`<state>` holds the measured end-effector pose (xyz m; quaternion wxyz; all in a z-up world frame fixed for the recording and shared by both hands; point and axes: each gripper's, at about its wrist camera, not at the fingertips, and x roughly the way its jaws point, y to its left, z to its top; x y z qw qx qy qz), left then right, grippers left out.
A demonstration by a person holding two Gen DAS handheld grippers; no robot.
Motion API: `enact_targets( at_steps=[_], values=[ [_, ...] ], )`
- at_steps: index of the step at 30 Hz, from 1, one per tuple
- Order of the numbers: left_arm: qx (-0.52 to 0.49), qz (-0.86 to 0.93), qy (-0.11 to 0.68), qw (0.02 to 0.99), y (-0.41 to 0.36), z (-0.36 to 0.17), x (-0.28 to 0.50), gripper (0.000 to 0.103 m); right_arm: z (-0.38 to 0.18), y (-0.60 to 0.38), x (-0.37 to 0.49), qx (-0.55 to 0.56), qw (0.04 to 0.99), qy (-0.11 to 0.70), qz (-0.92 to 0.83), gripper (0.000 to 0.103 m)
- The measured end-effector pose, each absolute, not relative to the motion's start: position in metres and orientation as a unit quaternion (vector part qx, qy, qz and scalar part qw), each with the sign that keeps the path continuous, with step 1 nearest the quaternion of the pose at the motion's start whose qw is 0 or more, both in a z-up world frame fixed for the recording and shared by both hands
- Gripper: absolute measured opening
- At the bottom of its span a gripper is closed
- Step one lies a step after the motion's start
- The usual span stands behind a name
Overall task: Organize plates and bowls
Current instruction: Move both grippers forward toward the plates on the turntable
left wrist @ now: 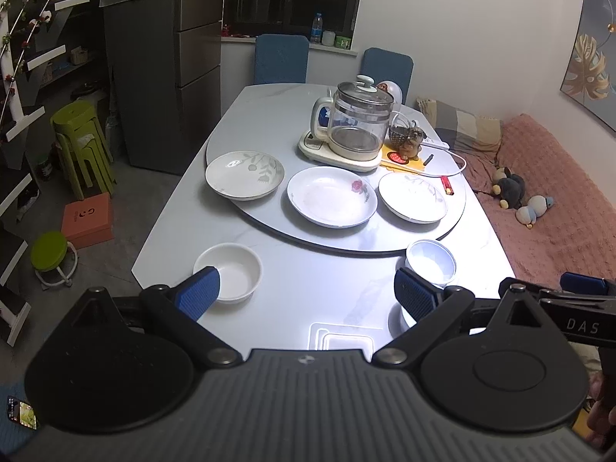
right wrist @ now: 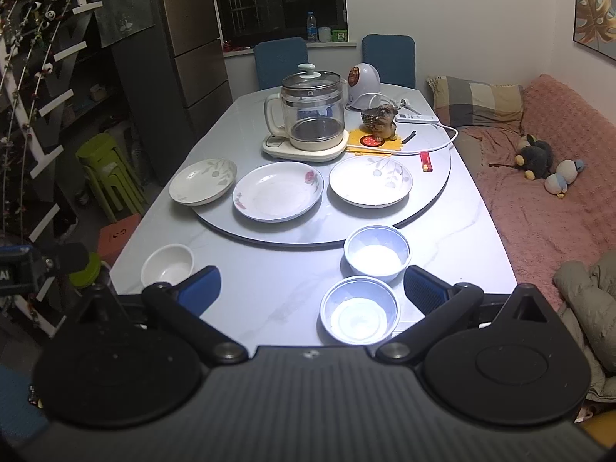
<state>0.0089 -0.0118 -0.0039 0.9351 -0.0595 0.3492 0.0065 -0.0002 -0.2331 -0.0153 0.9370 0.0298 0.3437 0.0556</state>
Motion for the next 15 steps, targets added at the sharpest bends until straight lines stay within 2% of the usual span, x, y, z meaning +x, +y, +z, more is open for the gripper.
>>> enact_targets(
  at_steps=[15],
  values=[
    [-0.057, -0.006, 0.363, 0.93, -0.016, -0.015, 0.011, 0.099, -0.021, -0.236, -0.007, 0.037, 0.934, 0.351, 0.045, 0.103]
  ],
)
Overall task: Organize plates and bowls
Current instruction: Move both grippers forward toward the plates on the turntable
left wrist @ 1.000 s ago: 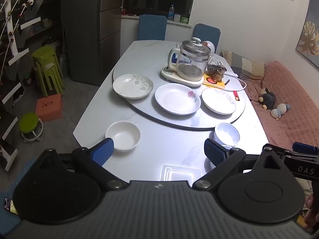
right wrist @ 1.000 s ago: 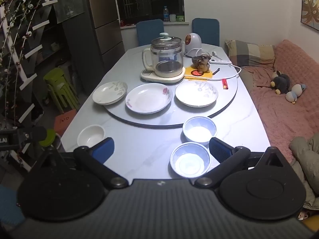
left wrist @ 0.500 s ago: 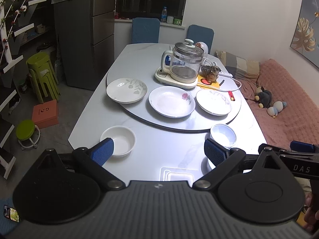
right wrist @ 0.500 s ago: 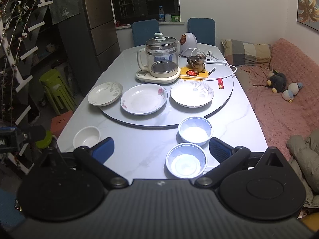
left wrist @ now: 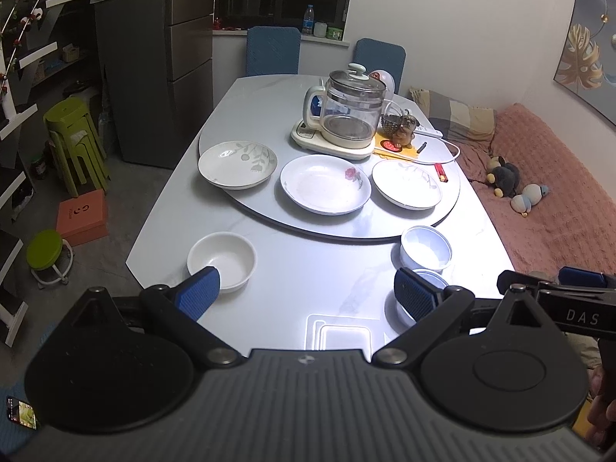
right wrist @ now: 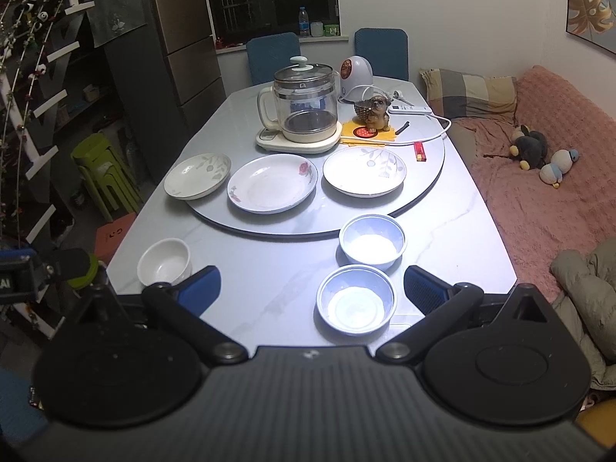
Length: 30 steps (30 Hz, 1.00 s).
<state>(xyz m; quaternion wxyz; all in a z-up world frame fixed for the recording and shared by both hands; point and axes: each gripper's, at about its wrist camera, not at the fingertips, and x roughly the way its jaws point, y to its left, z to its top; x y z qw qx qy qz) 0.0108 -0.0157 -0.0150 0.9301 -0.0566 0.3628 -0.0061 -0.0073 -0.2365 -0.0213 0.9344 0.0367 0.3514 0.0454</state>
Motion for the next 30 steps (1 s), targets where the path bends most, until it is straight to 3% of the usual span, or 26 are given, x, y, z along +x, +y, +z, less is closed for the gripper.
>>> enact_targets(
  at_steps=[30],
  values=[
    [-0.058, -0.01, 0.361, 0.931, -0.022, -0.0171, 0.0023, 0.099, -0.0264, -0.2441, -0.0163, 0.044, 0.932, 0.356, 0.047, 0.103]
  ],
)
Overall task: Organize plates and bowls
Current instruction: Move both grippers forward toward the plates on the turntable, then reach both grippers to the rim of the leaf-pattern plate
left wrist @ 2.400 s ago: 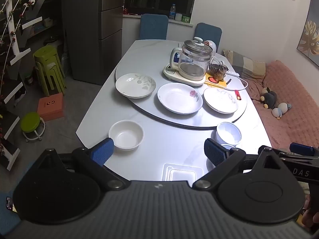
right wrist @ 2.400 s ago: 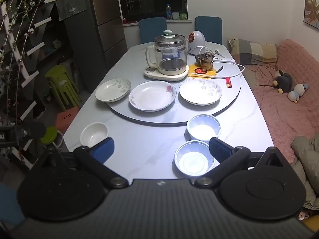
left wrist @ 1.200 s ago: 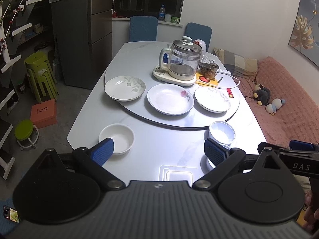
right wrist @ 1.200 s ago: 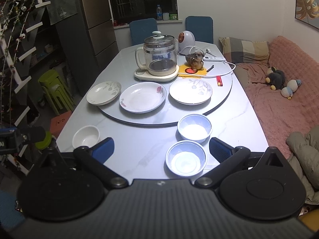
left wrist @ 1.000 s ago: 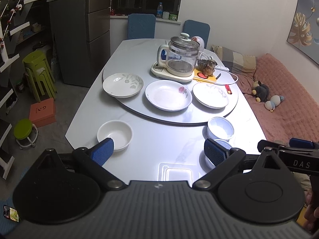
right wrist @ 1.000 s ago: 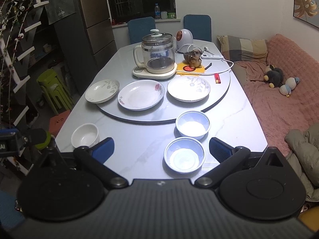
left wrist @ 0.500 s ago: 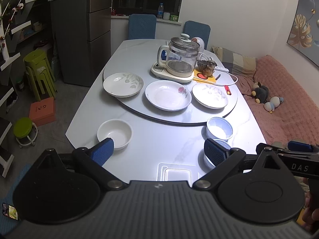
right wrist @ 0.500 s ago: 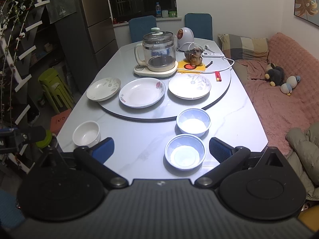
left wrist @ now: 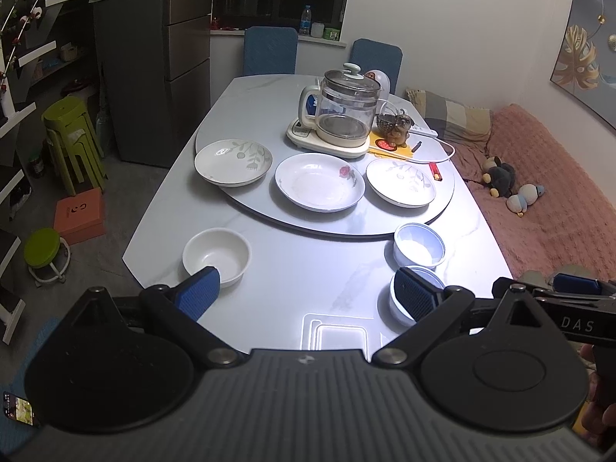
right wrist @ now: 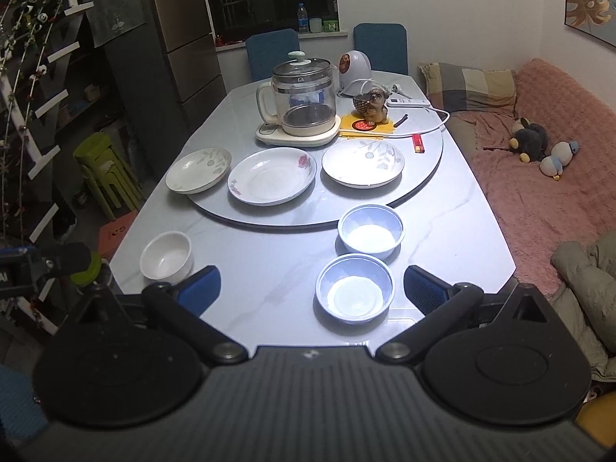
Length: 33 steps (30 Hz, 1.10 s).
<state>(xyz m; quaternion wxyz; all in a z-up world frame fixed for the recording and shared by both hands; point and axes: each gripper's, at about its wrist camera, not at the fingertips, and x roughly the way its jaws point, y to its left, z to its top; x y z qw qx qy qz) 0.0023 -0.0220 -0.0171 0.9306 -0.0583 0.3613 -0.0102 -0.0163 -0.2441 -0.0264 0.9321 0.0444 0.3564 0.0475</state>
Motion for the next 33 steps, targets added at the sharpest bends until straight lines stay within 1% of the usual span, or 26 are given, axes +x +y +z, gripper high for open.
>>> enact_targets(
  at_steps=[26, 33],
  values=[
    [-0.047, -0.024, 0.371, 0.927, -0.048, -0.018, 0.015, 0.099, -0.033, -0.264, -0.008, 0.059, 0.928, 0.364, 0.056, 0.103],
    [-0.047, -0.028, 0.378, 0.924, -0.049, -0.02, 0.024, 0.099, -0.034, -0.275, -0.004, 0.093, 0.925, 0.363, 0.061, 0.103]
  ],
)
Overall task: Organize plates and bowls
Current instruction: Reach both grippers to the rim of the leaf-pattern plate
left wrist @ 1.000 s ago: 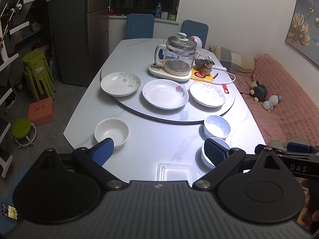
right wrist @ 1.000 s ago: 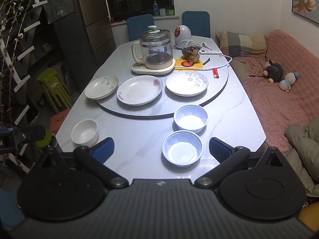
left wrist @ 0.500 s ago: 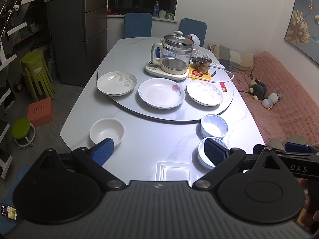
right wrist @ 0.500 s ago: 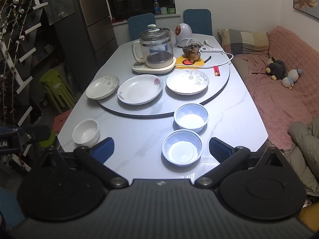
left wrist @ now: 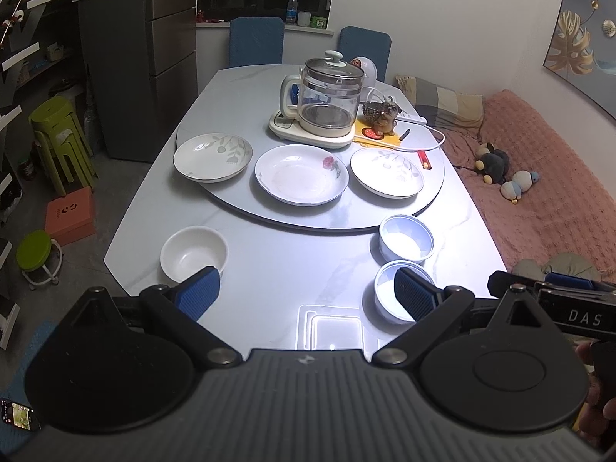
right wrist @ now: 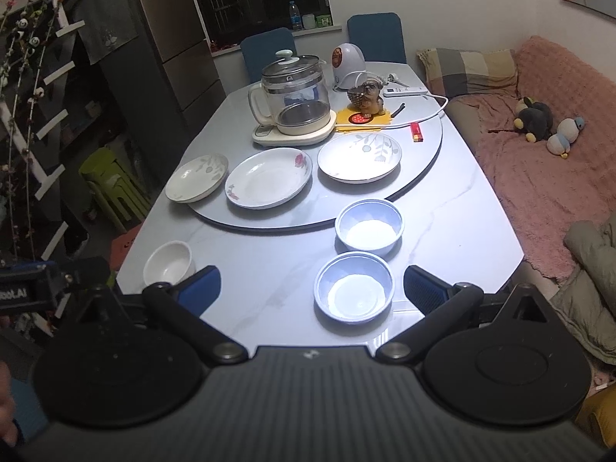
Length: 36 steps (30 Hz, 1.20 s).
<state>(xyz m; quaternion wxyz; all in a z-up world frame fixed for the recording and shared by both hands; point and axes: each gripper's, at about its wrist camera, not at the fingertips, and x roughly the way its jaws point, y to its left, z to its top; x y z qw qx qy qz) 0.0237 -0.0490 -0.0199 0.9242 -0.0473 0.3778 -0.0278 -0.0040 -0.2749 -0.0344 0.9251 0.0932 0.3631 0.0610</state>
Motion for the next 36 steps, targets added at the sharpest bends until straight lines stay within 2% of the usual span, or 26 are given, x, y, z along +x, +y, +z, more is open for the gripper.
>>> enact_targets(
  at_steps=[13, 18, 26, 36],
  values=[
    [-0.044, -0.06, 0.387, 0.919, -0.059, -0.026, 0.077, 0.099, -0.039, -0.287, 0.015, 0.113, 0.927, 0.357, 0.023, 0.099],
    [-0.061, -0.079, 0.401, 0.911, -0.069, -0.034, 0.111, 0.099, -0.042, -0.297, 0.036, 0.12, 0.926, 0.358, 0.019, 0.092],
    [-0.068, -0.109, 0.414, 0.901, -0.103, -0.043, 0.175, 0.099, -0.045, -0.321, 0.076, 0.13, 0.923, 0.361, 0.005, 0.091],
    [-0.083, -0.143, 0.438, 0.884, -0.139, -0.081, 0.268, 0.099, -0.057, -0.347, 0.147, 0.129, 0.928, 0.35, 0.001, 0.091]
  ],
)
